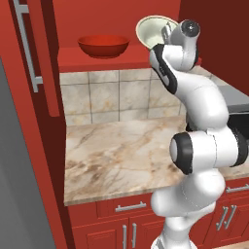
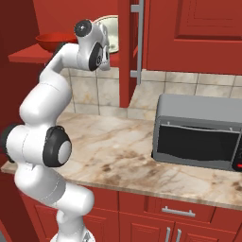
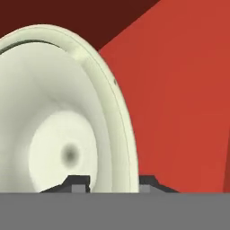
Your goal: Open the cabinet. Pick the bowls from the counter and place them in the cabinet. Then close the cabinet.
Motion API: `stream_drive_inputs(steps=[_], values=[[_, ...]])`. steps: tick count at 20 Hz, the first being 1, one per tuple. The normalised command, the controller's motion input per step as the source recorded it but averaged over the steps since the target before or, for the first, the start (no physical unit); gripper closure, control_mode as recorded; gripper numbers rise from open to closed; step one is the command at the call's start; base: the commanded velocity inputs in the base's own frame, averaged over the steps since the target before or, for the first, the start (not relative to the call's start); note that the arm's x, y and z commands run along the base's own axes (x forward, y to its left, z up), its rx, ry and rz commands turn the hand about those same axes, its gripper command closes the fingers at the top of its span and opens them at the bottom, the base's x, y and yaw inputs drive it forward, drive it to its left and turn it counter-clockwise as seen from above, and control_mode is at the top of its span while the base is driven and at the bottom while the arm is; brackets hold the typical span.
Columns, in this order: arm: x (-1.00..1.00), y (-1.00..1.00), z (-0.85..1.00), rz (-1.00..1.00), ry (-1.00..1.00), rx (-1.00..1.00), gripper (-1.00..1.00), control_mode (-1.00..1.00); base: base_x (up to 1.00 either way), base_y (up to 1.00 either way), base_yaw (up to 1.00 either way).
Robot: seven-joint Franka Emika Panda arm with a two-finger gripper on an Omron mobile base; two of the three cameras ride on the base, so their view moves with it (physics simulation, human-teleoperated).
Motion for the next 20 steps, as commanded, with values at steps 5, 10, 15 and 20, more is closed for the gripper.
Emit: stream_drive_inputs(steps=[5, 10, 15, 20], values=[[-0.01, 0.00, 0.08, 0.00, -0.02, 0.02, -1.00, -1.00, 0.00, 0.00, 0.00], [-0.15, 0.00, 0.18, 0.00, -0.11, 0.08, -1.00, -1.00, 0.00, 0.00, 0.00], [-0.74, -0.14, 0.02, 0.00, -0.05, 0.09, -1.00, -1.00, 0.00, 0.00, 0.00], [-0.98, -0.19, 0.23, 0.00, 0.00, 0.10, -1.00, -1.00, 0.00, 0.00, 0.00]])
